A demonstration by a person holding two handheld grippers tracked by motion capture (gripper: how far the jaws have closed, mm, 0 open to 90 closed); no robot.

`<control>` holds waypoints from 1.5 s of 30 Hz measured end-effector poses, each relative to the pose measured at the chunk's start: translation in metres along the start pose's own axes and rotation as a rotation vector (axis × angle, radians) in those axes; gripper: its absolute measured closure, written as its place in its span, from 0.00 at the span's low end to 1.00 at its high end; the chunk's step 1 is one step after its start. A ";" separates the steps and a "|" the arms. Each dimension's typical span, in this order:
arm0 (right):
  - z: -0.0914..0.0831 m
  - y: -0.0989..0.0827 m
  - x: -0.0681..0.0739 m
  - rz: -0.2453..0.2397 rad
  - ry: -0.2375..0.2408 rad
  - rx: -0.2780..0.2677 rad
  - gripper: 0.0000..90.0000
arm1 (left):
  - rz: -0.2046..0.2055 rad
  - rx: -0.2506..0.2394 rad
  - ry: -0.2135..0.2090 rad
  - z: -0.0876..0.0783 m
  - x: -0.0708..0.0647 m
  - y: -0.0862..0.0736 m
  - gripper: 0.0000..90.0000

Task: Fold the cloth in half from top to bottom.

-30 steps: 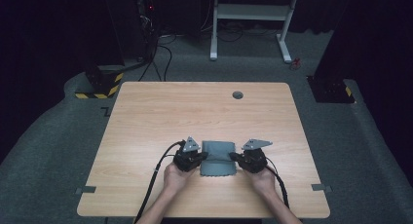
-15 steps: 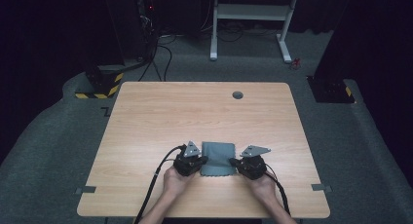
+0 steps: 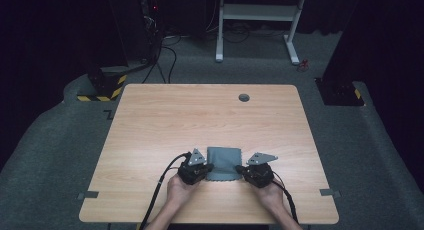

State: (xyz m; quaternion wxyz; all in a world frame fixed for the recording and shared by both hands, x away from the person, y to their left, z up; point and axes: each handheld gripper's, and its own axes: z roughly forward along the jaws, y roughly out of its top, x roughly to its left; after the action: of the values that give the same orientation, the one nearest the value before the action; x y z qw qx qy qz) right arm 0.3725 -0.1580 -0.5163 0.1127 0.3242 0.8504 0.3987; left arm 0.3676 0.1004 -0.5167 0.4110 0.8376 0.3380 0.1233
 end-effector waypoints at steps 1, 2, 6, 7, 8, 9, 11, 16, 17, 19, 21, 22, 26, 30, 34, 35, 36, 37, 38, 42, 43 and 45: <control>0.000 0.000 0.000 0.002 0.000 -0.001 0.99 | 0.001 0.000 -0.002 0.000 0.000 0.000 0.99; 0.000 0.000 0.001 0.003 0.000 0.000 0.99 | 0.006 0.000 0.001 0.000 -0.001 -0.001 0.99; 0.000 -0.002 0.002 0.000 0.002 0.005 0.99 | -0.004 0.004 -0.005 0.001 -0.001 -0.003 0.99; 0.000 -0.002 0.002 -0.001 0.002 0.001 0.99 | -0.002 0.007 -0.006 0.001 -0.001 -0.004 0.98; 0.000 -0.003 0.002 -0.001 0.003 0.002 0.99 | -0.002 0.006 -0.006 0.001 -0.001 -0.004 0.98; 0.000 -0.003 0.002 0.004 0.003 -0.001 0.98 | -0.003 0.005 -0.004 0.001 -0.002 -0.005 0.98; 0.000 -0.004 0.002 0.012 0.004 -0.004 0.98 | 0.003 0.004 0.001 0.001 -0.003 -0.005 0.98; -0.001 -0.006 0.003 0.015 0.002 -0.006 0.98 | 0.002 0.002 -0.004 0.000 -0.004 -0.005 0.98; -0.001 -0.006 0.003 0.013 0.001 -0.006 0.97 | 0.003 0.003 -0.005 0.000 -0.004 -0.006 0.98; -0.002 -0.006 0.003 0.012 0.001 -0.008 0.96 | 0.000 0.001 -0.008 -0.001 -0.005 -0.007 0.98; -0.002 -0.006 0.003 0.016 0.002 -0.005 0.95 | 0.005 0.005 -0.009 -0.001 -0.005 -0.008 0.98; -0.003 -0.007 0.003 0.011 0.003 -0.005 0.95 | 0.010 0.005 -0.007 -0.001 -0.005 -0.008 0.98; -0.005 -0.010 0.003 0.024 0.004 -0.004 0.93 | 0.008 0.004 -0.008 -0.002 -0.007 -0.010 0.97; -0.007 -0.013 0.004 0.025 0.013 -0.004 0.89 | 0.011 0.004 -0.020 -0.004 -0.008 -0.011 0.95; -0.010 -0.014 0.005 0.020 0.013 -0.003 0.88 | 0.012 0.007 -0.029 -0.006 -0.010 -0.012 0.95; -0.010 -0.015 0.005 0.024 0.014 -0.003 0.87 | 0.021 0.011 -0.030 -0.007 -0.010 -0.013 0.95; -0.011 -0.015 0.005 0.024 0.018 -0.005 0.86 | 0.022 0.013 -0.032 -0.008 -0.011 -0.013 0.95; -0.012 -0.016 0.006 0.029 0.022 -0.006 0.86 | 0.022 0.014 -0.036 -0.009 -0.012 -0.014 0.95; -0.013 -0.016 0.006 0.029 0.025 -0.007 0.85 | 0.024 0.016 -0.038 -0.009 -0.012 -0.014 0.94; -0.020 -0.016 0.008 0.027 0.030 -0.018 0.85 | 0.031 0.013 -0.054 -0.014 -0.015 -0.016 0.92; -0.021 -0.016 0.008 0.028 0.031 -0.022 0.85 | 0.029 0.007 -0.056 -0.016 -0.016 -0.016 0.91; -0.026 -0.015 0.009 0.031 0.034 -0.033 0.85 | 0.027 -0.003 -0.057 -0.020 -0.016 -0.015 0.88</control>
State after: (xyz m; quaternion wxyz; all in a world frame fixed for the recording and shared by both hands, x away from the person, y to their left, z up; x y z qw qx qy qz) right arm 0.3468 -0.1749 -0.5096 0.0973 0.3285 0.8405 0.4198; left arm 0.3391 0.1081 -0.5151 0.4199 0.8447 0.3148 0.1054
